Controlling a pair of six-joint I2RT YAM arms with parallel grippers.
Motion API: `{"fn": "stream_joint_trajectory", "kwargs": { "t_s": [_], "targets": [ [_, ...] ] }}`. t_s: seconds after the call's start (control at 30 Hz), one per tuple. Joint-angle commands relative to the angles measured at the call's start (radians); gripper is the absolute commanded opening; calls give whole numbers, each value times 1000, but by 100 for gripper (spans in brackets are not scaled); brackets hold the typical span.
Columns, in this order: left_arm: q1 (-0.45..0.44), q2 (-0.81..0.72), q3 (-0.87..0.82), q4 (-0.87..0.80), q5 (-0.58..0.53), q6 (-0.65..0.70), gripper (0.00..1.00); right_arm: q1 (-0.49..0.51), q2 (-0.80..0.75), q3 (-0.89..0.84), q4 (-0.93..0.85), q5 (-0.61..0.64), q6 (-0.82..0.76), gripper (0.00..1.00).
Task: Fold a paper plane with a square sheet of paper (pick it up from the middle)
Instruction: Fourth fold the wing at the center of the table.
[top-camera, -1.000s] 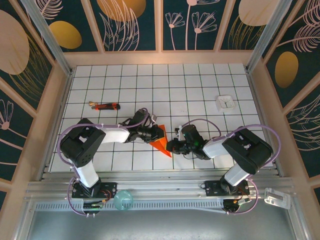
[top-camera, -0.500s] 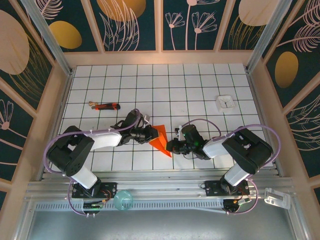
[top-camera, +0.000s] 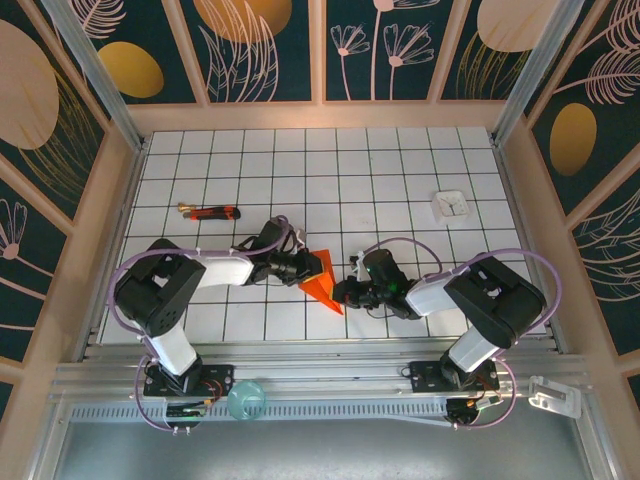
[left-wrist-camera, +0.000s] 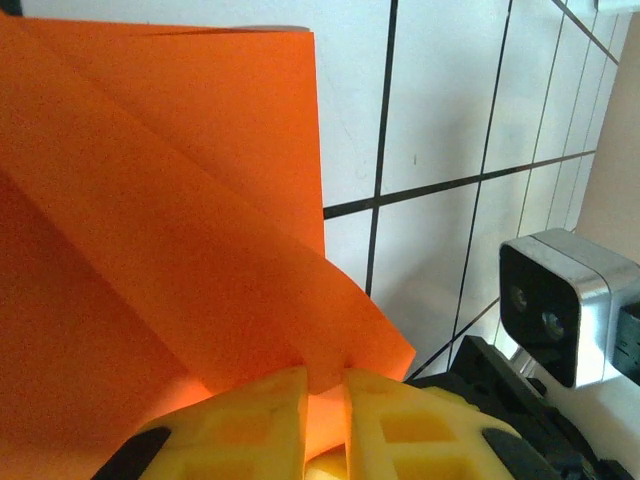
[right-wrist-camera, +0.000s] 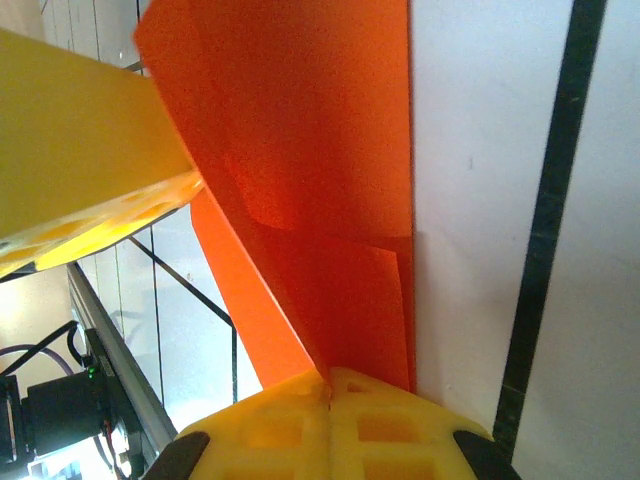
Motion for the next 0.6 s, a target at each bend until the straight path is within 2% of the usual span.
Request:
{"fn": "stream_joint_trajectory", "kwargs": {
  "t_s": [0.0, 0.57],
  "targets": [
    [3, 27, 27, 12, 21, 14, 18, -8, 37, -8, -61, 34, -17, 0],
    [3, 78, 63, 3, 21, 37, 18, -11, 33, -6, -67, 38, -15, 0]
  ]
}}
